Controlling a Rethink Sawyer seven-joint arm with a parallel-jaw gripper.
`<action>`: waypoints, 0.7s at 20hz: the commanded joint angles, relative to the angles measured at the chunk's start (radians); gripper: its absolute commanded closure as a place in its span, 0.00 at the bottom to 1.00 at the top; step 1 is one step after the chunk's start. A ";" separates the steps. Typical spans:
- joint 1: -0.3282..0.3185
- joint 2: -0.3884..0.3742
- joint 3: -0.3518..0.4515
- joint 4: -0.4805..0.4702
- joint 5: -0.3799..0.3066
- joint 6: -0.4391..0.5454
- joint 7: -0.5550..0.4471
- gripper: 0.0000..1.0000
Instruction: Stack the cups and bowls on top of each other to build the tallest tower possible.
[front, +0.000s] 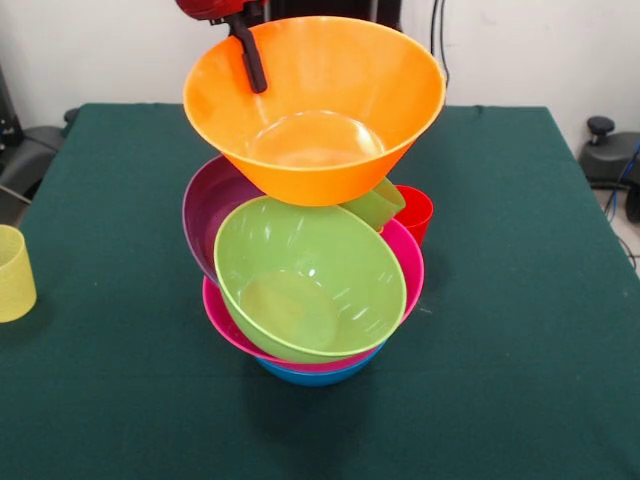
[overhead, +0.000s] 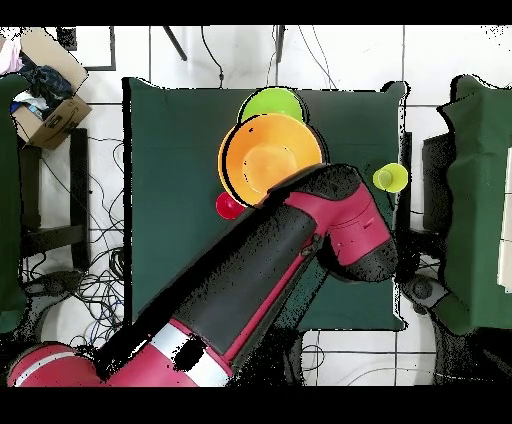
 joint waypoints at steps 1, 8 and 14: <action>-0.029 0.056 0.179 0.042 -0.015 0.117 -0.328 1.00; -0.028 0.054 0.176 0.042 -0.010 0.117 -0.323 1.00; -0.035 0.025 0.183 0.046 0.042 0.098 -0.226 1.00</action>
